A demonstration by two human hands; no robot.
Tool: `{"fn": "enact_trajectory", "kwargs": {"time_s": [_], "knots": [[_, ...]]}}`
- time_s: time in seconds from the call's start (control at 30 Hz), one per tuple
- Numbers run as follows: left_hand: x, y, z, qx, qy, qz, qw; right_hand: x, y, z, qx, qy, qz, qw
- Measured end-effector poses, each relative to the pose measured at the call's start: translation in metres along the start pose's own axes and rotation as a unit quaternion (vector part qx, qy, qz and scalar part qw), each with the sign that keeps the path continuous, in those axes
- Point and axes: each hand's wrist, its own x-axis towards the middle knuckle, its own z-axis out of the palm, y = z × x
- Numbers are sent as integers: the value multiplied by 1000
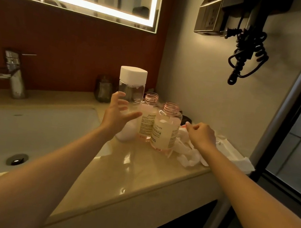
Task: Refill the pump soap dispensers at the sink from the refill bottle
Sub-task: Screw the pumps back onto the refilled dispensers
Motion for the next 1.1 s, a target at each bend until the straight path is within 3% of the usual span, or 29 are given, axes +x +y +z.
{"fn": "enact_trajectory", "kwargs": {"time_s": [0.17, 0.2, 0.27, 0.33, 0.37, 0.43, 0.5, 0.57, 0.67, 0.8, 1.1], "knots": [[17, -5, 6, -24, -51, -16, 998, 12, 3, 14, -43, -20, 13, 999], [14, -4, 6, -28, -15, -14, 999, 13, 2, 15, -54, -27, 13, 998], [-2, 0, 3, -10, 135, 0, 991, 13, -3, 14, -66, -47, 17, 997], [-25, 3, 5, 34, 253, 80, 964, 14, -6, 14, -63, -69, 30, 995], [-37, 6, 8, 53, 246, 125, 960, 15, -6, 15, -59, -74, 35, 995], [-54, 10, 22, 71, 147, 160, 973, 14, -6, 14, -43, -81, 38, 995], [-60, 14, 42, 73, 45, 134, 987, 15, -5, 12, -12, -89, 49, 995], [-56, 19, 60, 59, -5, 101, 993, 14, -4, 8, 29, -93, 74, 993], [-47, 23, 81, 99, -2, 70, 993, 13, -3, 0, 106, -66, 94, 988], [-43, 28, 91, 147, 29, 29, 988, 11, -8, -17, 171, -8, 58, 984], [-59, 28, 65, 90, 11, 23, 996, 3, -53, -55, 280, 42, -18, 959]]}}
